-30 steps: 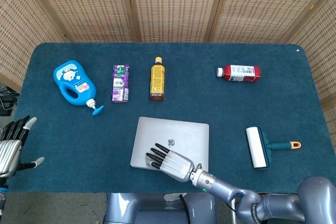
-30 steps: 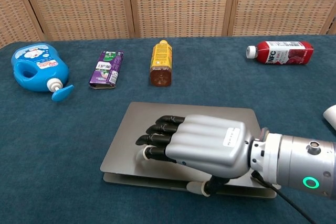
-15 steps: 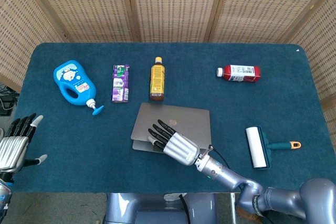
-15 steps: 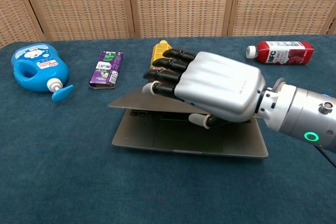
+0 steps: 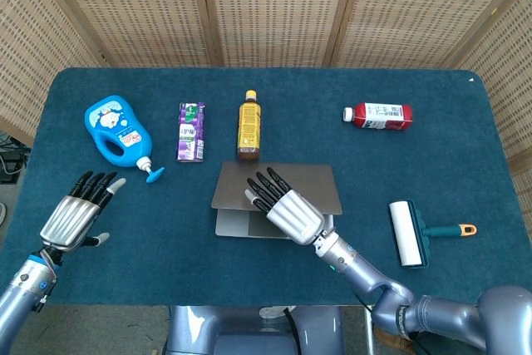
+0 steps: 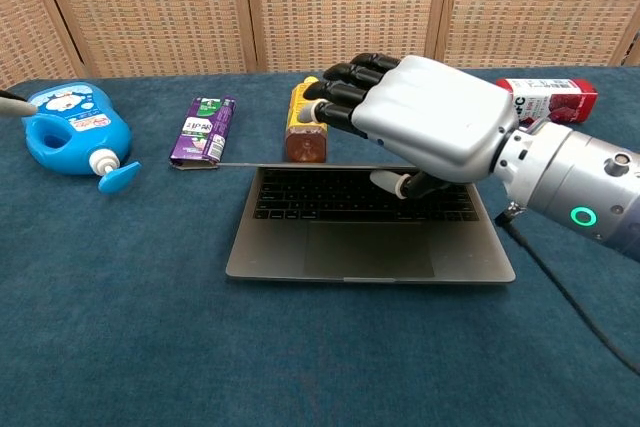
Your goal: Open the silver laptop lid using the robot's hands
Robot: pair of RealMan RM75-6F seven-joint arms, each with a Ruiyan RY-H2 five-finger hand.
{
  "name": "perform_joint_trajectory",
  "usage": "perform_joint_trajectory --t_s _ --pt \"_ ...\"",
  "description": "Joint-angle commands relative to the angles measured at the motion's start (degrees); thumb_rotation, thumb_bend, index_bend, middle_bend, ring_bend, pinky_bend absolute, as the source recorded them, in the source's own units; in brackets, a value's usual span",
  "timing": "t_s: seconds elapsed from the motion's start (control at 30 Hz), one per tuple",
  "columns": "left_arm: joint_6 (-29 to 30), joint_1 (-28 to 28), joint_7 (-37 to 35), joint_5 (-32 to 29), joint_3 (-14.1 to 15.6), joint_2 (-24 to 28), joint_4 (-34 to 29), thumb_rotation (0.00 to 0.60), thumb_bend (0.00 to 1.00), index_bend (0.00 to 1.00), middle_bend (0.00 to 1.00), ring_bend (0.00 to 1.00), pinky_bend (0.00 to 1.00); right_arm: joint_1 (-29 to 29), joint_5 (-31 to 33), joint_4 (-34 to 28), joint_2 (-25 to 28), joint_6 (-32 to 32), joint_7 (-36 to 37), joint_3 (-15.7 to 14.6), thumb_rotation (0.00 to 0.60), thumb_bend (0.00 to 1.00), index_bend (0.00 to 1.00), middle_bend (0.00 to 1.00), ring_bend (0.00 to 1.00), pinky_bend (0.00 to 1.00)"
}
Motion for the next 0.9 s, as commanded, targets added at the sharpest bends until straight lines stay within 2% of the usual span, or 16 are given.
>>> perform_joint_trajectory --t_s 0.03,0.1,0.17,0.3,0.57,0.9 --pt "-0.2 -3.7 -7.0 6.3 1.4 -3.4 5.3 0.6 0.7 0.1 0.0 0.0 0.0 -0.3 2.3 -1.4 0.4 -0.9 1.2 0.9 0.6 0.57 0.16 0.17 0.1 0.15" --pt "-0.1 -6.1 -10.4 10.0 2.1 -6.1 8.2 0.6 0.79 0.18 0.0 0.04 0.03 -0.5 4.3 -2.5 0.5 -1.3 2.6 1.7 0.6 0.57 0.16 0.16 0.1 0.15" --pt "0.8 -7.3 -12.5 11.8 2.4 -8.9 12.0 0.6 0.84 0.24 0.01 0.08 0.08 -0.3 4.8 -2.9 0.9 -1.5 2.8 2.0 0.6 0.58 0.16 0.16 0.1 0.15" --pt "1.5 -8.9 -16.2 13.1 3.2 -12.2 15.8 0.6 0.9 0.32 0.08 0.16 0.17 -0.1 5.8 -3.3 1.0 -1.8 3.2 2.3 0.6 0.58 0.17 0.16 0.1 0.15" --pt "-0.5 -12.1 -18.3 13.0 3.8 -17.1 19.0 0.6 0.99 0.33 0.11 0.2 0.23 0.5 6.4 -3.2 0.8 -1.9 3.1 2.4 0.6 0.58 0.17 0.16 0.1 0.16" --pt "-2.1 -15.8 -22.2 12.4 4.1 -22.5 22.4 0.6 1.0 0.35 0.13 0.22 0.25 1.1 7.2 -2.9 0.5 -2.2 4.0 2.4 0.6 0.58 0.17 0.17 0.1 0.15"
